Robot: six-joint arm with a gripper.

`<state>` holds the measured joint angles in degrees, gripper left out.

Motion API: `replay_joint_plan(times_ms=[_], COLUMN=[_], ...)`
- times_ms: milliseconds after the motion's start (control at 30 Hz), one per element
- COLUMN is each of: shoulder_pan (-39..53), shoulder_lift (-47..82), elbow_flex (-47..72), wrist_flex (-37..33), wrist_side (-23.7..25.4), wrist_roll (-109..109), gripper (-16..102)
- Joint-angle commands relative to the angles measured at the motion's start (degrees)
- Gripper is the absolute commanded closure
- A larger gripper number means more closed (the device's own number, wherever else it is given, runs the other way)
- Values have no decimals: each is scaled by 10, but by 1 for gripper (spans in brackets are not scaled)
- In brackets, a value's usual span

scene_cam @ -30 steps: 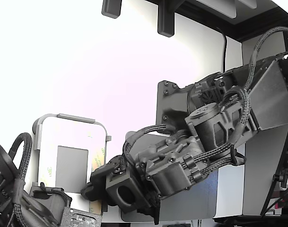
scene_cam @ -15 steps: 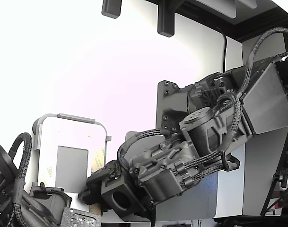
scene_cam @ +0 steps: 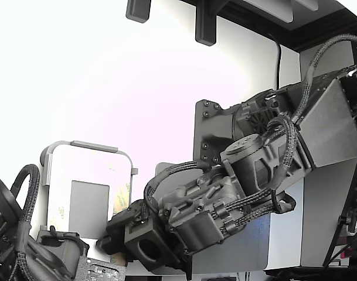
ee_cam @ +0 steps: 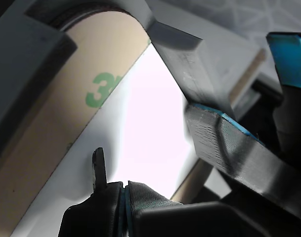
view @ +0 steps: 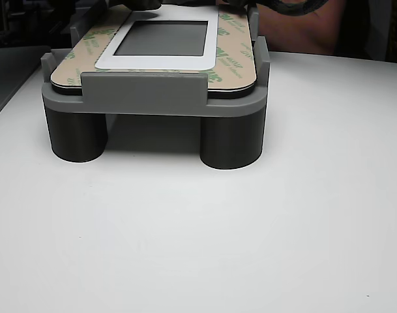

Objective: Peel off protective film from adhesive tape.

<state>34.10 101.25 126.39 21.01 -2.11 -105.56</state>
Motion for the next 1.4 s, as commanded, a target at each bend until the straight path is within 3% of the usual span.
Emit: replay_joint_plan(times_ms=[0,1367], shoulder_pan=[-3,9], shoulder_lift=[10,7], elbow_flex=[-14,-18], wrist_flex=[-2,11], wrist_side=[-2,12], wrist_roll=[0,3], gripper=[96,96])
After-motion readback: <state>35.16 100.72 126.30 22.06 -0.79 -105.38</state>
